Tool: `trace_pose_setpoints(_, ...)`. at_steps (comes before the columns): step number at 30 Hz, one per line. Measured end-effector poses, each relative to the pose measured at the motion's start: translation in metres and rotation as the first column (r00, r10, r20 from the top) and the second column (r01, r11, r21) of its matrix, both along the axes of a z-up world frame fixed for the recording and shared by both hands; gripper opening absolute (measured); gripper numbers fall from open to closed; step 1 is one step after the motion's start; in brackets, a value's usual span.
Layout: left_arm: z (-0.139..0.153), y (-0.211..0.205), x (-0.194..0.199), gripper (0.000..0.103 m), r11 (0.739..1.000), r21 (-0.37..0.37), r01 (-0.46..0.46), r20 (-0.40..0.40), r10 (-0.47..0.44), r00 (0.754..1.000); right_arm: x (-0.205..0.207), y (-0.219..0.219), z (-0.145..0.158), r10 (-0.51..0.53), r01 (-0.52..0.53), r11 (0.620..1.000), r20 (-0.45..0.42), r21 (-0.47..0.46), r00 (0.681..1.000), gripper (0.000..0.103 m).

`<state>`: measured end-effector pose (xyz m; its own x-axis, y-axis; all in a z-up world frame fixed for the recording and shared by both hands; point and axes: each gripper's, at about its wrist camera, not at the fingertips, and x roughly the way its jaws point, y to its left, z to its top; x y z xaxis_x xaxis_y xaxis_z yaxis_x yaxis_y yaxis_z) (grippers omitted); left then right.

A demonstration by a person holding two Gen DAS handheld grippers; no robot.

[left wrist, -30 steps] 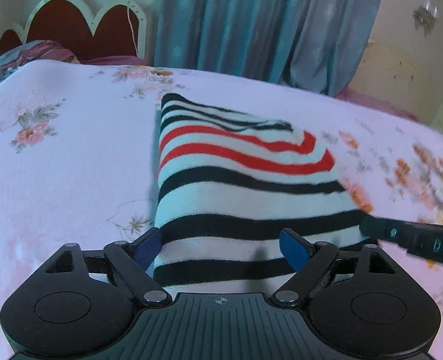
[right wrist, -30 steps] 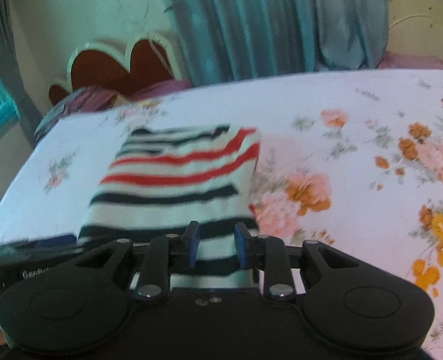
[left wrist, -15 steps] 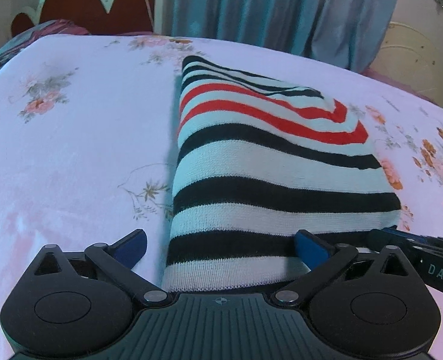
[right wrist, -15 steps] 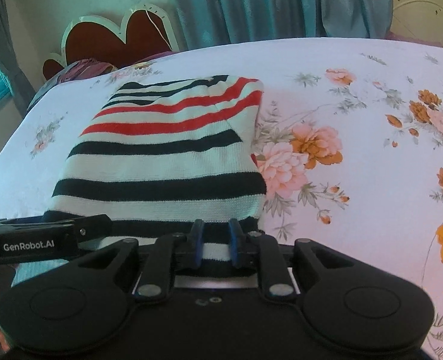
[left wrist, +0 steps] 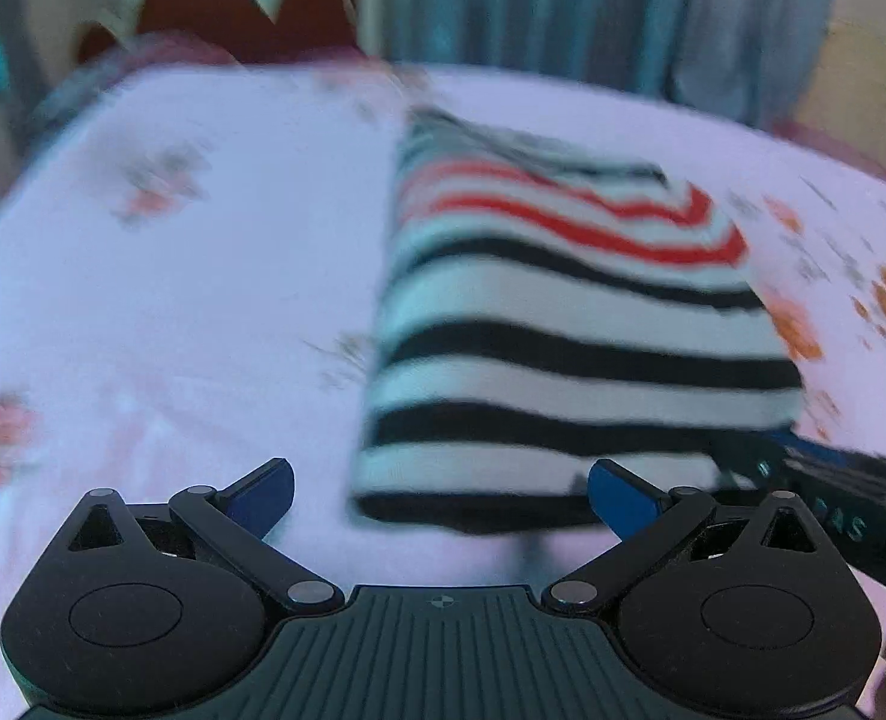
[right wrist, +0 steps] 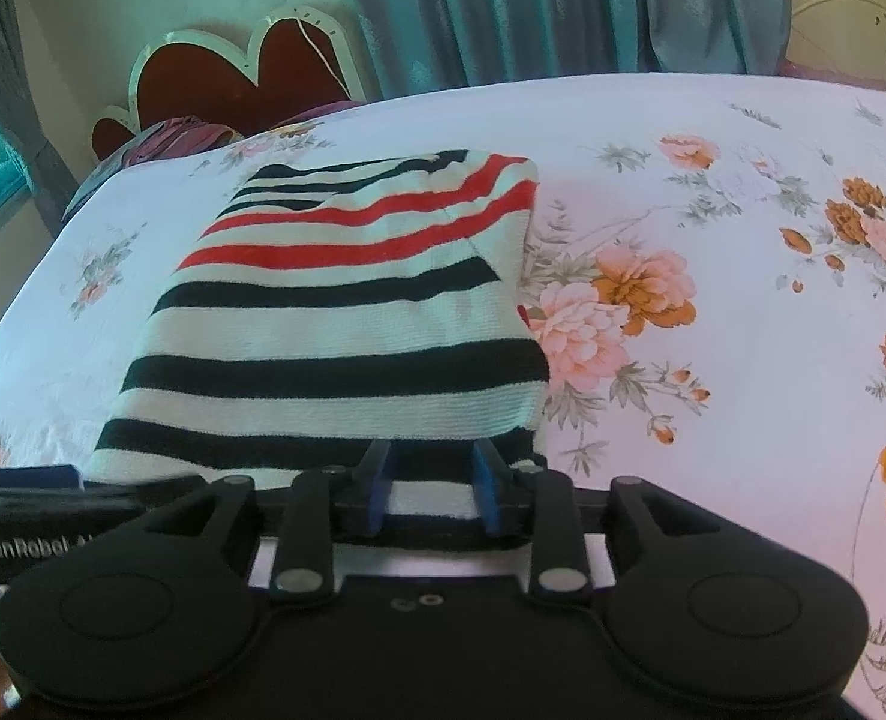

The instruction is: Fold small clothes

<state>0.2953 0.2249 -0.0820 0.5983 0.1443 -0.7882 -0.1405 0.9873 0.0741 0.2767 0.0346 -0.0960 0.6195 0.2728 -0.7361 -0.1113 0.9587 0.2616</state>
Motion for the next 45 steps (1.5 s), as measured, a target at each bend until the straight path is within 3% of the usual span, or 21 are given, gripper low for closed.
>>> trace_pose_setpoints(2,0.008,-0.001,-0.009,0.103,0.998,0.055,-0.017,0.037,0.015,0.999,-0.003,0.001,0.004,0.005,-0.005,1.000,0.003,0.002,1.000,0.037)
trace_pose_setpoints(7,0.023,0.001,-0.026,0.103,0.996,0.088,0.021,0.042,-0.025,0.999,-0.015,0.003,0.015,0.014,-0.014,1.000,0.010,-0.008,1.000,0.040)
trace_pose_setpoints(9,0.029,0.000,-0.033,0.103,0.993,0.115,0.032,0.052,-0.038,0.998,-0.020,0.003,0.020,0.022,-0.021,1.000,0.015,-0.021,1.000,0.048)
trace_pose_setpoints(11,0.034,-0.002,-0.038,0.103,0.992,0.112,0.060,0.058,-0.067,0.996,-0.026,0.002,0.025,0.018,-0.018,0.999,0.020,-0.030,1.000,0.055)
trace_pose_setpoints(20,0.067,-0.005,-0.071,0.103,0.987,0.090,0.134,0.088,-0.142,0.986,-0.063,-0.002,0.062,0.030,-0.027,0.998,0.049,-0.062,0.998,0.063)
trace_pose_setpoints(26,0.090,-0.007,-0.103,0.103,0.977,0.083,0.196,0.110,-0.204,0.973,-0.120,-0.003,0.098,0.044,-0.028,0.990,0.115,-0.135,0.992,0.083)
trace_pose_setpoints(30,0.104,-0.003,-0.123,0.103,0.976,0.073,0.203,0.108,-0.210,0.972,-0.158,-0.005,0.123,-0.005,0.041,0.983,0.195,-0.180,0.981,0.097)
trace_pose_setpoints(38,0.143,0.012,-0.164,0.103,0.988,0.049,0.144,0.162,-0.150,0.975,-0.202,-0.013,0.160,-0.087,0.141,0.977,0.306,-0.158,0.948,0.102)
trace_pose_setpoints(45,0.166,0.006,-0.198,0.103,0.994,0.043,0.100,0.187,-0.106,0.977,-0.222,-0.010,0.173,-0.047,0.096,0.987,0.338,-0.129,0.940,0.102)
